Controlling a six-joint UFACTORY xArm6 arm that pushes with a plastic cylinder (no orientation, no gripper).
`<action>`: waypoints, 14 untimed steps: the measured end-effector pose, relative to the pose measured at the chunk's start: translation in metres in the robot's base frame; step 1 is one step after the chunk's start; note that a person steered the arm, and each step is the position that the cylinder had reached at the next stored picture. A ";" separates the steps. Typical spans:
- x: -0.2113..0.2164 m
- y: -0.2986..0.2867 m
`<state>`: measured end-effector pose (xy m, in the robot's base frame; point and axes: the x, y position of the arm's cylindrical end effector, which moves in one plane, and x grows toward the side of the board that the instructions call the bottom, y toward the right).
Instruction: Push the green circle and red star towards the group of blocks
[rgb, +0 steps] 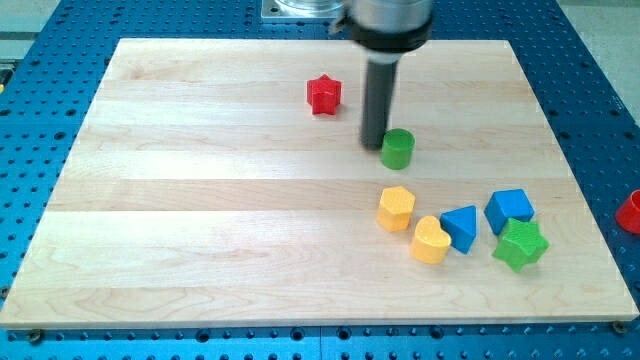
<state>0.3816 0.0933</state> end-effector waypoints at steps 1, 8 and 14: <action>0.048 0.016; -0.098 -0.163; 0.045 -0.010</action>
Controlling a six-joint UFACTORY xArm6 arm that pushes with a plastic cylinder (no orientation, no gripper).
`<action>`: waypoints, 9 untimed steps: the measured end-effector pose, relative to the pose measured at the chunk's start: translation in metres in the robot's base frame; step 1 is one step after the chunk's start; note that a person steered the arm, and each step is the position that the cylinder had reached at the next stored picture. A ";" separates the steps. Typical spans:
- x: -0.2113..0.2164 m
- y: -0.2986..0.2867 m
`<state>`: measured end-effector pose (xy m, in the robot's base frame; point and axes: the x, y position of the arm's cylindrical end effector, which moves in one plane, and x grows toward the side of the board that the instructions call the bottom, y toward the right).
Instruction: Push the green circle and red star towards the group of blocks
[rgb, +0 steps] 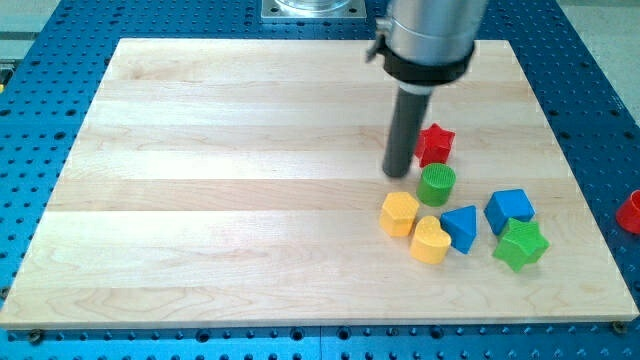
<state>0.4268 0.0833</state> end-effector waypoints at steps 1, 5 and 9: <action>-0.050 -0.024; 0.019 0.074; -0.020 0.101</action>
<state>0.4068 0.1845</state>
